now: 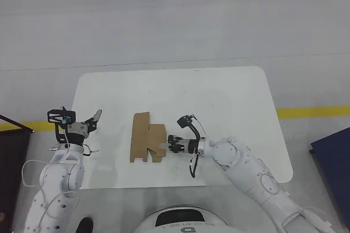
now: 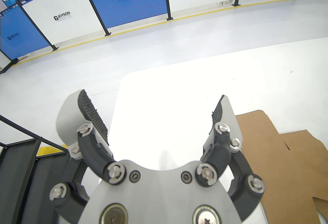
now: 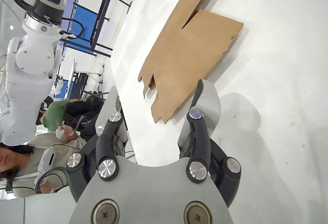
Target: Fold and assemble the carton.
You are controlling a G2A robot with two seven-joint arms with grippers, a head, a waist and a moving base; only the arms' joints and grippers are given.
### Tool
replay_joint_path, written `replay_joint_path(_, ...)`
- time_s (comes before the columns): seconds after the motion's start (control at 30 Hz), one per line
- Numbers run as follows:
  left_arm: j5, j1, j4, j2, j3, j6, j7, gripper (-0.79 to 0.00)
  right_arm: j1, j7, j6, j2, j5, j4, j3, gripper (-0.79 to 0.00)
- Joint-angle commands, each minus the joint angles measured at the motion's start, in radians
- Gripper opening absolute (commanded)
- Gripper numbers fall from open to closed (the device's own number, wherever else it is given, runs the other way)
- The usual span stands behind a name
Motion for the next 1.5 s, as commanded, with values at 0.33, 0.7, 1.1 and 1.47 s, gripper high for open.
replay_joint_path(0.33,0.0,0.0,0.0,0.0,0.0,0.0,0.0,0.0,0.024,0.018,0.15,-0.008,-0.007,-0.003,-0.029,-0.357)
replay_joint_path(0.7,0.0,0.0,0.0,0.0,0.0,0.0,0.0,0.0,0.098,0.036,0.237,-0.04,0.026,0.067,-0.108,-0.397)
replay_joint_path(1.1,0.0,0.0,0.0,0.0,0.0,0.0,0.0,0.0,0.104,-0.02,0.182,-0.049,0.046,0.065,-0.114,-0.785)
replay_joint_path(1.47,0.0,0.0,0.0,0.0,0.0,0.0,0.0,0.0,-0.066,-0.064,-0.014,0.017,-0.044,-0.093,0.047,-0.4)
